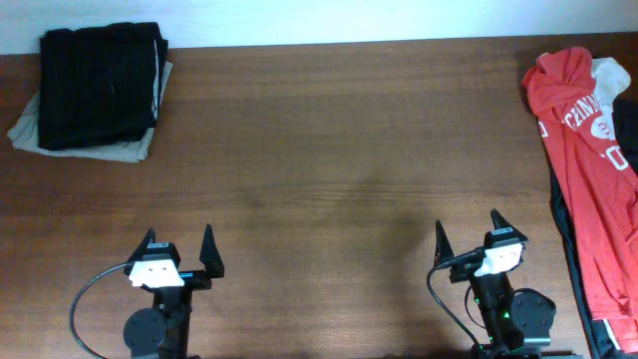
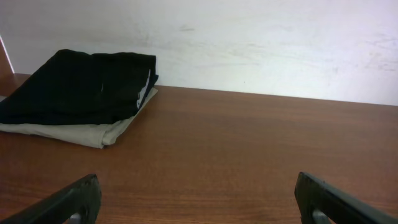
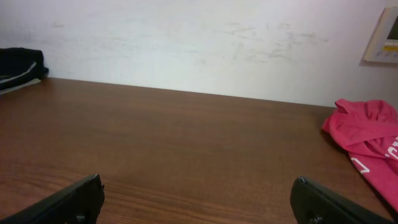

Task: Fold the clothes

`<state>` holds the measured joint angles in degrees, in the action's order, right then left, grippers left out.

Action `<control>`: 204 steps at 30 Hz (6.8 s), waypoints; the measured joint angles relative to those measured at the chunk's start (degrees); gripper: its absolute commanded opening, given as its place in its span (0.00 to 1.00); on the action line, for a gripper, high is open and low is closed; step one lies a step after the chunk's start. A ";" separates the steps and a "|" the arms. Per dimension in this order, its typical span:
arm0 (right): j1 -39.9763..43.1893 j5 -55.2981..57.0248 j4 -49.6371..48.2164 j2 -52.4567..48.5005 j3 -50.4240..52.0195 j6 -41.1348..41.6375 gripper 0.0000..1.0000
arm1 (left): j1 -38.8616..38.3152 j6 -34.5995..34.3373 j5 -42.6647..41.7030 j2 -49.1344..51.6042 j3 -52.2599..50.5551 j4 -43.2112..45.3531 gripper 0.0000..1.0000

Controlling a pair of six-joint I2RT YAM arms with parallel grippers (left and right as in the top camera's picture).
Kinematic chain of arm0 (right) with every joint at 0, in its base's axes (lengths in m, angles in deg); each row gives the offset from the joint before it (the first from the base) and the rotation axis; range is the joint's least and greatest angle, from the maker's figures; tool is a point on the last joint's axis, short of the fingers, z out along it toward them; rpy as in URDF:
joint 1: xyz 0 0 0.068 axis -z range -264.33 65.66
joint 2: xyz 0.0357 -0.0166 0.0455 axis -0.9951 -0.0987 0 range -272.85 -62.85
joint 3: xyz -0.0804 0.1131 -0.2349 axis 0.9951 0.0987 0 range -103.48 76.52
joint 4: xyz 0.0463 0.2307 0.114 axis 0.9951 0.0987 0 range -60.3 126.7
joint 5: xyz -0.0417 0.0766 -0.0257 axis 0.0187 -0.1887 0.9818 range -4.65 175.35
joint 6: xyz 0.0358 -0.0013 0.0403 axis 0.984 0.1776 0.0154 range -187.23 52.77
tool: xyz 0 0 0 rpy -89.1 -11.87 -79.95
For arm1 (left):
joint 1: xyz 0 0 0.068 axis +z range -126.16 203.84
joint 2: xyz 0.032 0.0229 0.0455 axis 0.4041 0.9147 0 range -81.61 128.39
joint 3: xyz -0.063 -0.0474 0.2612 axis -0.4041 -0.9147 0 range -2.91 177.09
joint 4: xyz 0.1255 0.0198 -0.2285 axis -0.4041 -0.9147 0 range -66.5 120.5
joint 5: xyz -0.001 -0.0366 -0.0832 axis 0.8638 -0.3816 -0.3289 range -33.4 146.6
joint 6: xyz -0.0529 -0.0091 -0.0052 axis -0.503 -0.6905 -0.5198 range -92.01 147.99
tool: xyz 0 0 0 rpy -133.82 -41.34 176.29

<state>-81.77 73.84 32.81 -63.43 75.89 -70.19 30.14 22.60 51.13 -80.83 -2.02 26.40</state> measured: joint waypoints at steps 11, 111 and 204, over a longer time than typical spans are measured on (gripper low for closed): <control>0.00 0.00 0.00 0.00 0.00 0.00 0.99 | 0.00 0.00 0.00 0.00 0.00 0.00 0.99; 28.09 5.66 -4.83 -132.28 -93.77 1.64 0.64 | 0.00 0.20 0.61 0.11 -0.04 -0.02 0.99; -13.46 10.54 44.44 -109.53 -92.06 15.26 0.99 | 0.00 0.17 0.59 0.11 -0.04 0.02 0.99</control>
<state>-95.23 84.38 77.25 -172.96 -16.17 -54.93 30.14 22.78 51.72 -80.73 -2.07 26.42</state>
